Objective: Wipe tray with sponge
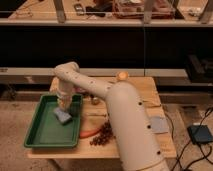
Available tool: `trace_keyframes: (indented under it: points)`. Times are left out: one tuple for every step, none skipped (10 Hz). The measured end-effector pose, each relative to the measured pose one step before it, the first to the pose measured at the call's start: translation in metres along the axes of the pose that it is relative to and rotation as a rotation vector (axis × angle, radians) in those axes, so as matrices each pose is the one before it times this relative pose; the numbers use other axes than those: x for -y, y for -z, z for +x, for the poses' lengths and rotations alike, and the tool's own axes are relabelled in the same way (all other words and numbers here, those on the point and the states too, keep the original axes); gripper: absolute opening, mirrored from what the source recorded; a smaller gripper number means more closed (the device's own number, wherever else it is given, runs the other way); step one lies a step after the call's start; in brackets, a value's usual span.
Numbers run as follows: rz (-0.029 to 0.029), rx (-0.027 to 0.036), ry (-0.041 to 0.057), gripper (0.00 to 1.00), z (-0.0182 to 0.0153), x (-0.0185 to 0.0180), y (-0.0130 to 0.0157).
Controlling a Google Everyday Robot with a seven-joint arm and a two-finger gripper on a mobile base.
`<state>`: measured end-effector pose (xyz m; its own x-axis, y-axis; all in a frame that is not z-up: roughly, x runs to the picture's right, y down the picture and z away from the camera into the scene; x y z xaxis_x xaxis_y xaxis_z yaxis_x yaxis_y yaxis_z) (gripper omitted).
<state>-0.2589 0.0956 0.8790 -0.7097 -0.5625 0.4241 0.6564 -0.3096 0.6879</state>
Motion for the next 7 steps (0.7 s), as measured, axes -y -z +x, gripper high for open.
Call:
trace_keyframes:
  points:
    - [-0.00037,-0.00392,0.00692,0.0,0.00999,0.00752,-0.0021]
    - [-0.00474,0.00077,0.01871,0.0,0.00893,0.01178,-0.00298]
    - [-0.00242,0.00449,0.02194,0.0,0.00386,0.00942,-0.00357]
    - [-0.00108,0.00138,0.03139,0.0,0.00339,0.01378,-0.00353]
    - [0.00085,0.00412,0.03918,0.0,-0.00007,0.0177,-0.00503]
    - [-0.00097,0.00457,0.03334,0.0,-0.00525,0.01284,-0.00266]
    - [-0.00067,0.00624,0.01984,0.0,-0.00638,0.00881,-0.00267]
